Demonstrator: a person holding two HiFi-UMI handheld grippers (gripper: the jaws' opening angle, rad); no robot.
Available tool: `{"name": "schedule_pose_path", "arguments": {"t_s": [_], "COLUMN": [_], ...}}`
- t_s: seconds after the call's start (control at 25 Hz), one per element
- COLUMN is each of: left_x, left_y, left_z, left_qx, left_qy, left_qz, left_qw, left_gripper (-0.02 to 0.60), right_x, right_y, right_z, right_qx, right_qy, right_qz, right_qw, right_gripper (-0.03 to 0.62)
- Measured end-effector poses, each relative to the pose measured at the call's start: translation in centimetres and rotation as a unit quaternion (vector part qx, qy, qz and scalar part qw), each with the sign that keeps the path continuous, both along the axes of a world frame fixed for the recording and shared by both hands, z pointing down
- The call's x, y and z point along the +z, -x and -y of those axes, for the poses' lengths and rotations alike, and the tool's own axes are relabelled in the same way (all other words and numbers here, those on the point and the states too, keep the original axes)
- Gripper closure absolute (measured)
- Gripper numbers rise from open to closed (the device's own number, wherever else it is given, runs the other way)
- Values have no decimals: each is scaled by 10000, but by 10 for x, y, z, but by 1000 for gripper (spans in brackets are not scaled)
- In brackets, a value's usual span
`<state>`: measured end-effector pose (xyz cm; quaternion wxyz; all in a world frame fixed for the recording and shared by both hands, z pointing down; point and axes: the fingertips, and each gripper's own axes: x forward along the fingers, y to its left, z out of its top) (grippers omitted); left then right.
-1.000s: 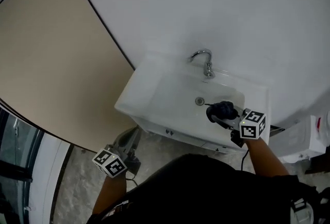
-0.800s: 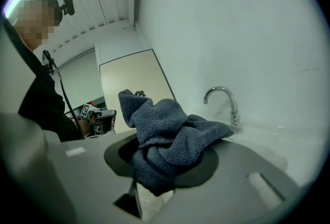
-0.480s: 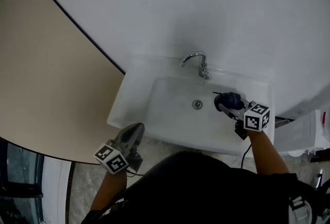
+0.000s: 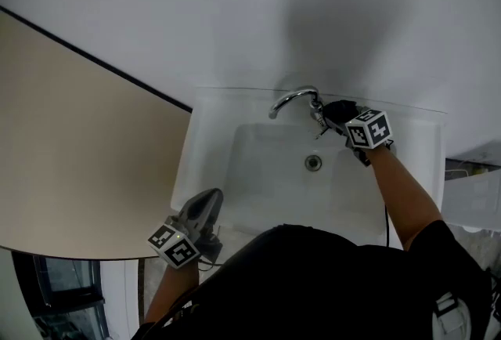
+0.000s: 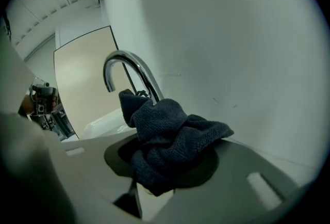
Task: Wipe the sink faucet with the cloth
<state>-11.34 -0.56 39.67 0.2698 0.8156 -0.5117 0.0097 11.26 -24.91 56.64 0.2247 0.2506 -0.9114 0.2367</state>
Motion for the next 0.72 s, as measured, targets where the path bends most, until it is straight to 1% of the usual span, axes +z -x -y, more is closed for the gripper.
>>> {"name": "schedule_pose_path", "arguments": {"t_s": [0.08, 0.16, 0.28, 0.4, 0.48, 0.6, 0.64, 0.72], "left_x": [10, 21, 32, 38, 40, 38, 37, 39], "left_y": [4, 11, 24, 42, 51, 61, 62, 63], "left_z": [22, 43, 67, 72, 75, 76, 75, 73], "left_qx": [251, 539, 1068, 1471, 1582, 1542, 1492, 1360], "left_qy": [31, 15, -106, -169, -180, -202, -195, -129], "left_qz": [32, 22, -112, -226, -219, -209, -214, -290], "left_qw": [9997, 9985, 9942, 9887, 9870, 9876, 9884, 9902], "left_gripper": [589, 588, 589, 589, 589, 589, 589, 589], "right_x": [14, 21, 24, 31, 35, 36, 36, 35], "right_y": [17, 26, 24, 28, 29, 27, 25, 21], "right_z": [6, 11, 18, 19, 21, 22, 21, 24], "right_qx": [-81, 42, 582, 988, 1091, 1106, 1096, 1164], "right_qy": [23, -16, 70, 204, 304, 468, 515, 665], "right_qz": [-228, -426, -604, -817, -890, -745, -634, -235], "right_qw": [9997, 9991, 9964, 9915, 9896, 9900, 9906, 9907], "right_gripper": [467, 467, 467, 467, 465, 462, 461, 461]}}
